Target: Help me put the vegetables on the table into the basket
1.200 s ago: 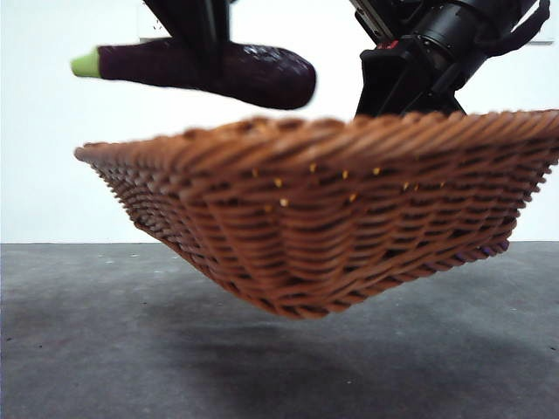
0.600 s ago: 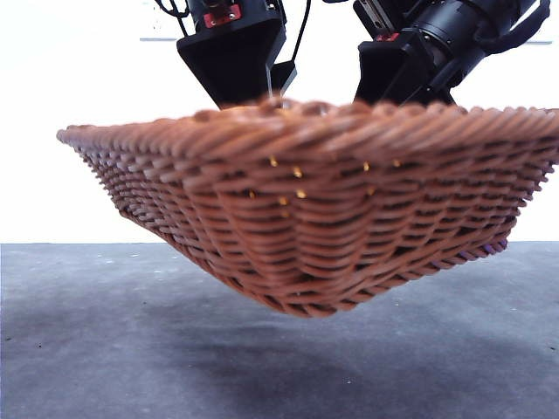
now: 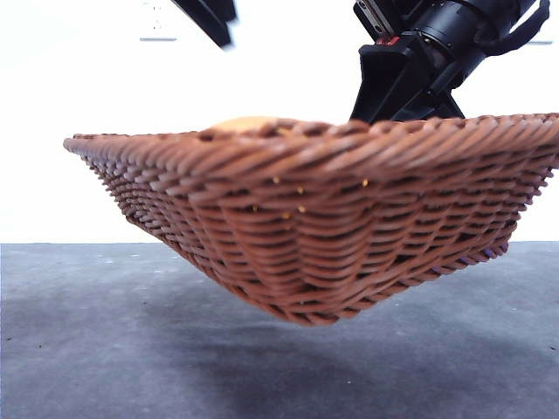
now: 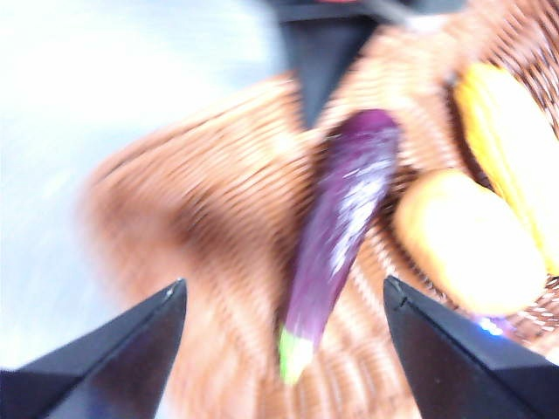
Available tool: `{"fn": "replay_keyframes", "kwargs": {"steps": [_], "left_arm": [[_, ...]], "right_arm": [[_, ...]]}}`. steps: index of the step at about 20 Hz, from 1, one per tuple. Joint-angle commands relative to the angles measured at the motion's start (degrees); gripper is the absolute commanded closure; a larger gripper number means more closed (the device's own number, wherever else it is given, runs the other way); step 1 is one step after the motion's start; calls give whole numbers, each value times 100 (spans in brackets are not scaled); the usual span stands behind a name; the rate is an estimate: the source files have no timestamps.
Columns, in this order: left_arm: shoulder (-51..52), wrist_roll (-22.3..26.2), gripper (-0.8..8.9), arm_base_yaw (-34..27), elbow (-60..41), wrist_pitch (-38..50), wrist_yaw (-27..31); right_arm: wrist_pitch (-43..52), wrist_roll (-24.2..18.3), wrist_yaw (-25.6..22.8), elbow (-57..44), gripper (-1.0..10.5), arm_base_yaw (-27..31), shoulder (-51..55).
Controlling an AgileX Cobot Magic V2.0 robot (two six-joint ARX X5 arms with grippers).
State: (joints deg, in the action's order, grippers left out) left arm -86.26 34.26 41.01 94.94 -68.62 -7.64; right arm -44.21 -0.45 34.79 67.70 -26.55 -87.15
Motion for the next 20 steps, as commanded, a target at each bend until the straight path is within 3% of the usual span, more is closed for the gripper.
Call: {"fn": "replay_keyframes", "kwargs": {"steps": [1,4,5,6,7,12,16,20], "left_arm": [[476,-960,436,-315,22,-190,-26],[1231,-1757,445,-844,20,-555,-26],[1421,-1926,525,-955,22,-643,-24],[1641,-2037,732,-1062,20,-675,-26],[1851,-2090,816,-1119,20,-673,-28],[2664,-2332,821,-1126,20,-678,-24],[3180,-2472,821,-1126,20,-678,17],[3657,-2577,821,-1126,-160,-680,179]], "right_arm": [[72,175,-42,55,958,-2,2],[87,205,-140,55,958,-2,2],[101,251,-140,55,958,-2,2],[140,328,-142,55,959,-2,2],[205,389,-142,55,959,-2,2],[413,894,-315,55,959,-2,4],[433,1207,-1266,55,958,11,70],[555,1318,-1338,55,959,496,452]]}}
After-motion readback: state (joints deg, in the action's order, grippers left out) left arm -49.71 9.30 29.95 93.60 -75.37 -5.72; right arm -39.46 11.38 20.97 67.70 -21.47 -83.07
